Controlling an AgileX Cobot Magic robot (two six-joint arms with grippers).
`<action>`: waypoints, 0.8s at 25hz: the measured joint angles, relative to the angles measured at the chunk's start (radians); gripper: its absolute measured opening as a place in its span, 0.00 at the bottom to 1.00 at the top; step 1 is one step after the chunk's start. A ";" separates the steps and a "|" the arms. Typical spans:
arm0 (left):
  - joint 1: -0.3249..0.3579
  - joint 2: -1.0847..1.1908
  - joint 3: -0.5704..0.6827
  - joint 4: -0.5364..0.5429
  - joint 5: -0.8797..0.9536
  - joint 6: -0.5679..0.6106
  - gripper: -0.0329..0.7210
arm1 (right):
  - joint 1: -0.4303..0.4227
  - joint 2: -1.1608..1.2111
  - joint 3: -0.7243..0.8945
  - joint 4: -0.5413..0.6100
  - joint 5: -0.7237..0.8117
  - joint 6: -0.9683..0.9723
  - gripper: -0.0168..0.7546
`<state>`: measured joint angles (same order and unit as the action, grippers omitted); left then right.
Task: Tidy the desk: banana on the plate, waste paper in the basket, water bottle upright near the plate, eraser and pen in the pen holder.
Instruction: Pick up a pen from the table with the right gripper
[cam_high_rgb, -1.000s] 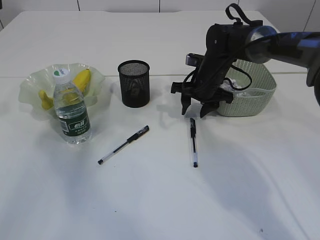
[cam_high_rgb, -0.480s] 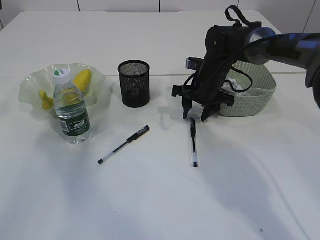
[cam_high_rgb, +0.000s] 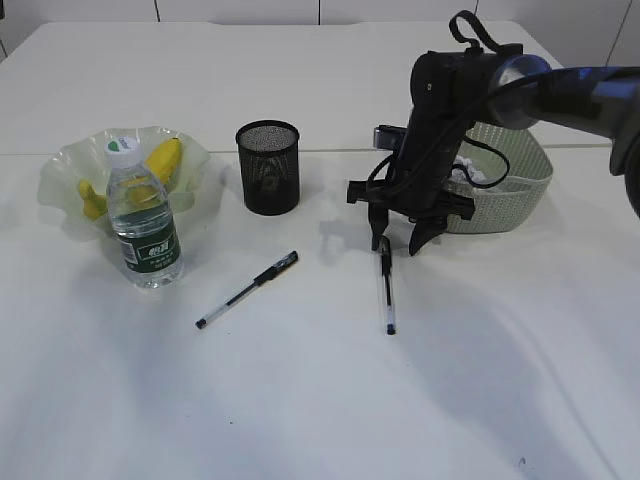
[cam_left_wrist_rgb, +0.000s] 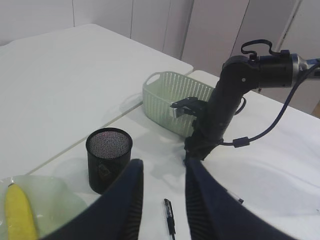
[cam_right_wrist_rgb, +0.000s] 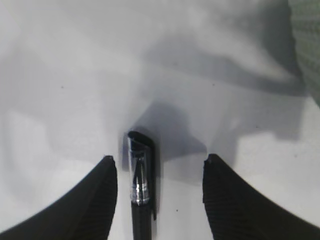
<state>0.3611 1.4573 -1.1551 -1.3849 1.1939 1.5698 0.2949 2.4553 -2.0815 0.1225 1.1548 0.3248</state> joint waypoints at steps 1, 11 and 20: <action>0.000 0.000 0.000 0.000 0.000 0.000 0.30 | 0.001 0.000 0.000 0.000 0.005 0.000 0.55; 0.000 0.000 0.000 0.000 0.000 0.000 0.30 | 0.027 0.000 0.000 0.000 0.032 -0.002 0.55; 0.000 0.000 0.000 0.000 0.000 0.000 0.30 | 0.029 0.000 0.000 -0.007 0.056 -0.002 0.51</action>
<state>0.3611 1.4573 -1.1551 -1.3849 1.1939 1.5698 0.3234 2.4553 -2.0815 0.1152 1.2104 0.3232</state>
